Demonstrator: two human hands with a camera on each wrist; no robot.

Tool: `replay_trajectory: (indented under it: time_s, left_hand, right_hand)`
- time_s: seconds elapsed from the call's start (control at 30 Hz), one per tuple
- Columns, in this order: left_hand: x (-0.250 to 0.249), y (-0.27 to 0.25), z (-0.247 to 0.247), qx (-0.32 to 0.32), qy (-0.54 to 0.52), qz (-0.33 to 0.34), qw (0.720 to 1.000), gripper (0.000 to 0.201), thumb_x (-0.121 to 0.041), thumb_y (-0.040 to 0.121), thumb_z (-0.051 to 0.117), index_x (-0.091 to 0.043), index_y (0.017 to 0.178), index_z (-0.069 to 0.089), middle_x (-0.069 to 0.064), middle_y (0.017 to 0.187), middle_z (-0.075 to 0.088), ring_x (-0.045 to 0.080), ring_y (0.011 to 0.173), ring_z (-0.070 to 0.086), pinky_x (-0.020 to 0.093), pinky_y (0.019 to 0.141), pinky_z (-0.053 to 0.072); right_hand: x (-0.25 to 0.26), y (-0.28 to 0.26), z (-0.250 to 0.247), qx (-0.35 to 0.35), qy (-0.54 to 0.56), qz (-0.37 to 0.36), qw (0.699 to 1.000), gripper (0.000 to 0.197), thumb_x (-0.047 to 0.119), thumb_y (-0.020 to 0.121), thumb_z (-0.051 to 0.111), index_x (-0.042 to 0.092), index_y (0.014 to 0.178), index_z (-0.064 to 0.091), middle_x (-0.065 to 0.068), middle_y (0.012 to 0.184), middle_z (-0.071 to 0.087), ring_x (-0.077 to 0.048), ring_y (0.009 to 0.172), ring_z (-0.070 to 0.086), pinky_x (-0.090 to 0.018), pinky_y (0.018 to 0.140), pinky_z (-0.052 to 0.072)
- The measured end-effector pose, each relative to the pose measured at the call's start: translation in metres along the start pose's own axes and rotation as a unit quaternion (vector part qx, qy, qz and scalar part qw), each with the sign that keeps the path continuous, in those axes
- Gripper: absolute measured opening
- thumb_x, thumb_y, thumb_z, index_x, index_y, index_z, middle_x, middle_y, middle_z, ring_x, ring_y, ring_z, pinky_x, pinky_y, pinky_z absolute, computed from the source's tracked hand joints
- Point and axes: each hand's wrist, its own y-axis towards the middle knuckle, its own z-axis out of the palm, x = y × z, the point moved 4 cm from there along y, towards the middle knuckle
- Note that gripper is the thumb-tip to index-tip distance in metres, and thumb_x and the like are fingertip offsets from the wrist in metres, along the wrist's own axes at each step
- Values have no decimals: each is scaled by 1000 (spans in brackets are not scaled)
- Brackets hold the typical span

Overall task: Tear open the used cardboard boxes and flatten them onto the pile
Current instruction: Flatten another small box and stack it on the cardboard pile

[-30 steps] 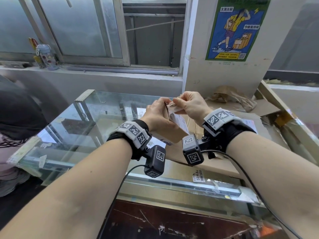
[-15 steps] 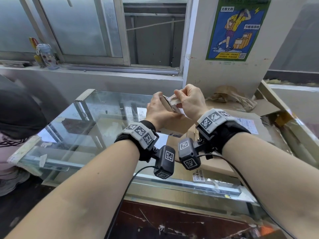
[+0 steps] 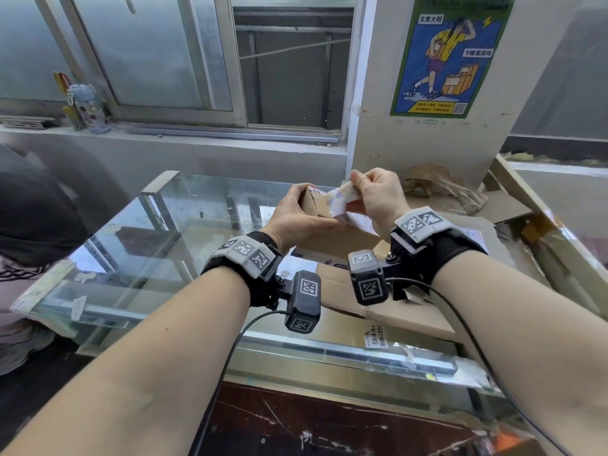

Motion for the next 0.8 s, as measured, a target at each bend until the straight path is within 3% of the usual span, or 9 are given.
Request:
replay_trajectory:
  time_s: [0.17, 0.23, 0.3, 0.37, 0.47, 0.57, 0.63, 0.7, 0.8]
  left_hand:
    - [-3, 2, 0, -16, 78, 8, 997, 86, -37, 44, 90, -25, 118, 49, 1, 109, 62, 15, 95, 62, 33, 85, 56]
    - [-4, 2, -1, -38, 132, 17, 990, 91, -46, 38, 88, -31, 118, 46, 0, 112, 57, 14, 98, 59, 30, 85, 55]
    - [-8, 0, -1, -48, 158, 19, 986, 101, -54, 29, 83, -35, 120, 44, -1, 116, 52, 12, 101, 56, 30, 88, 53]
    - [-16, -4, -2, -62, 188, 35, 980, 106, -57, 25, 78, -32, 123, 44, -4, 115, 48, 10, 103, 51, 26, 92, 48]
    - [-24, -7, -2, -91, 275, 71, 955, 103, -53, 34, 84, -26, 125, 44, -8, 112, 43, 13, 109, 42, 28, 99, 40]
    - [-25, -6, -1, -107, 347, 88, 928, 96, -53, 44, 85, -27, 125, 42, -7, 117, 46, 17, 114, 39, 36, 102, 37]
    - [-25, -5, 1, -104, 390, 91, 911, 95, -53, 50, 84, -26, 129, 38, -5, 124, 46, 19, 121, 38, 42, 109, 29]
    - [-26, -6, 3, -107, 417, 100, 897, 90, -52, 53, 83, -26, 127, 38, -5, 125, 46, 20, 125, 36, 49, 114, 19]
    - [-26, -5, 5, -110, 440, 107, 885, 89, -53, 53, 83, -28, 126, 38, -7, 127, 46, 19, 129, 34, 53, 116, 12]
  right_hand:
    - [-1, 2, 0, 25, 42, 65, 997, 22, 16, 97, 51, 9, 76, 53, -21, 90, 64, -38, 92, 66, -55, 86, 53]
    - [1, 1, 0, 36, -6, 62, 997, 12, 10, 99, 42, 7, 98, 53, -20, 96, 65, -34, 90, 67, -50, 82, 56]
    - [2, 2, -2, 45, -66, 52, 995, 35, 0, 97, 33, 15, 126, 43, -19, 100, 65, -28, 85, 67, -43, 77, 59]
    - [8, 2, -4, 30, -138, -18, 990, 39, 2, 92, 35, 22, 120, 53, -14, 110, 64, -24, 87, 63, -43, 81, 56]
    - [19, -3, 0, 10, -248, -119, 961, 24, 31, 95, 42, 21, 94, 63, -12, 113, 61, -26, 101, 56, -41, 90, 47]
    - [21, -6, 3, -4, -265, -168, 949, 43, 55, 92, 42, 16, 103, 58, -11, 116, 52, -23, 108, 50, -42, 94, 43]
    - [21, -8, 6, 7, -265, -201, 943, 55, 52, 87, 56, 16, 126, 47, -10, 122, 49, -21, 111, 49, -38, 96, 43]
    - [19, -9, 9, 34, -313, -236, 919, 63, 34, 83, 67, 22, 138, 38, -11, 127, 44, -24, 115, 46, -38, 99, 42]
    - [14, -8, 8, 19, -433, -263, 862, 37, 26, 86, 65, 21, 122, 57, -10, 132, 39, -27, 121, 39, -41, 99, 41]
